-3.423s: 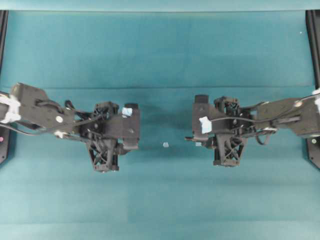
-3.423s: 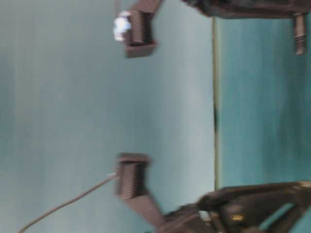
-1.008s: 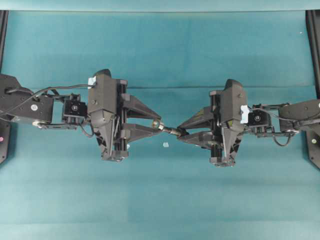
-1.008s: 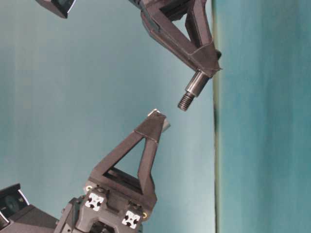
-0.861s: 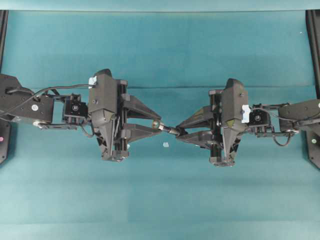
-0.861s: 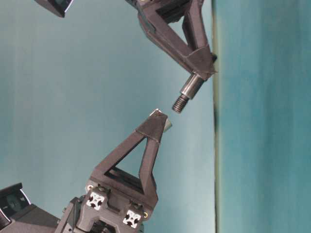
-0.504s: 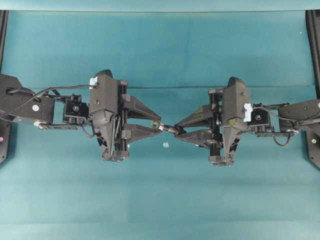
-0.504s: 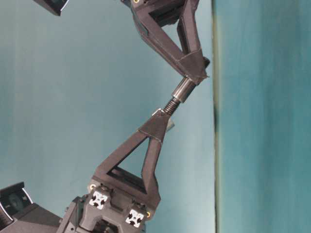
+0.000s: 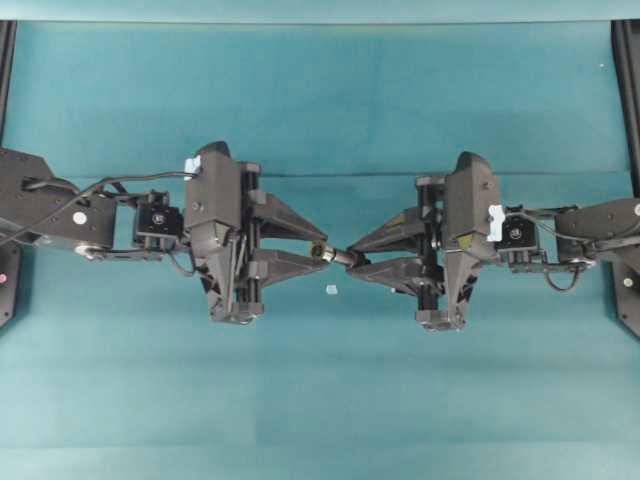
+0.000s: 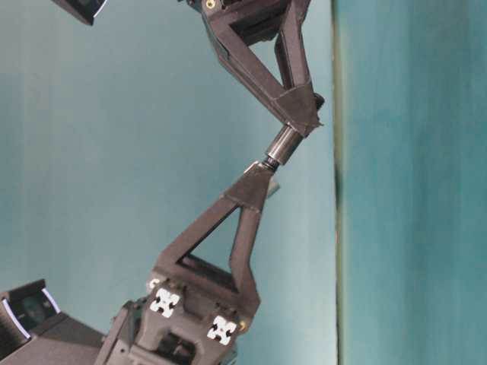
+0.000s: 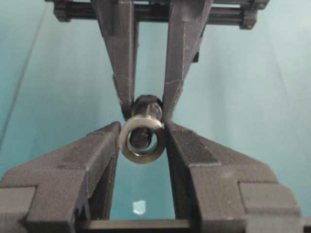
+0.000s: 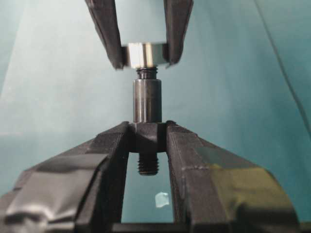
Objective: Insert the washer onto the shaft with both hands.
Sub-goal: 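Push the washer with the left gripper down onto the shaft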
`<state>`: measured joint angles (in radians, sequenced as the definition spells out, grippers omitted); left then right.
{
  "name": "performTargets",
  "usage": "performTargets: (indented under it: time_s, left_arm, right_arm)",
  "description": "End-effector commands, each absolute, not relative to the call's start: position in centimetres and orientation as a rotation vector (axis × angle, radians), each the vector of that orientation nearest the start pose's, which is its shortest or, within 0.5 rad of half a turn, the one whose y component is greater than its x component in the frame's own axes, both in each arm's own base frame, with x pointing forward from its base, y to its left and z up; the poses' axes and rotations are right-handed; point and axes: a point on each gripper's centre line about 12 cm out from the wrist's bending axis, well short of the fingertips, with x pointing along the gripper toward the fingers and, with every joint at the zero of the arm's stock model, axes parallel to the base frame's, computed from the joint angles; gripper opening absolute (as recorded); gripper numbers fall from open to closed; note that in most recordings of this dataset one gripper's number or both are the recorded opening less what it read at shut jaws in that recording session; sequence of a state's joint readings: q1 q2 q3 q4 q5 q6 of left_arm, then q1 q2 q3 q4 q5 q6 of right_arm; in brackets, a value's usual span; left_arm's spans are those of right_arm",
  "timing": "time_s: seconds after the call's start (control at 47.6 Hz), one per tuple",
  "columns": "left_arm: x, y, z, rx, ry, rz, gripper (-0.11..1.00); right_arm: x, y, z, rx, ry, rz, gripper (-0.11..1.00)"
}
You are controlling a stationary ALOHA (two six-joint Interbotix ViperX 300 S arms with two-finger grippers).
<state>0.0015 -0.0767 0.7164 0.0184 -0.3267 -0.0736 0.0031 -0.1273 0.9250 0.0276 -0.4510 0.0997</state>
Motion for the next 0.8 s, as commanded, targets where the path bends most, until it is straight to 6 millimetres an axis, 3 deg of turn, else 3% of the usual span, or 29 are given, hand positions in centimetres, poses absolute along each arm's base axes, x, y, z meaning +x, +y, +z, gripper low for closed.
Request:
performTargets:
  time_s: [0.0,0.777]
  left_arm:
    - [39.5,-0.2,22.3,-0.058,0.281,-0.001,0.35]
    - [40.6,-0.8,20.5,-0.055,0.327,-0.015,0.35]
  right_arm:
    - [34.7,-0.1,18.6,0.131,0.31,-0.033,0.0]
    - [34.9,-0.1,18.6,0.131,0.31,-0.033,0.0]
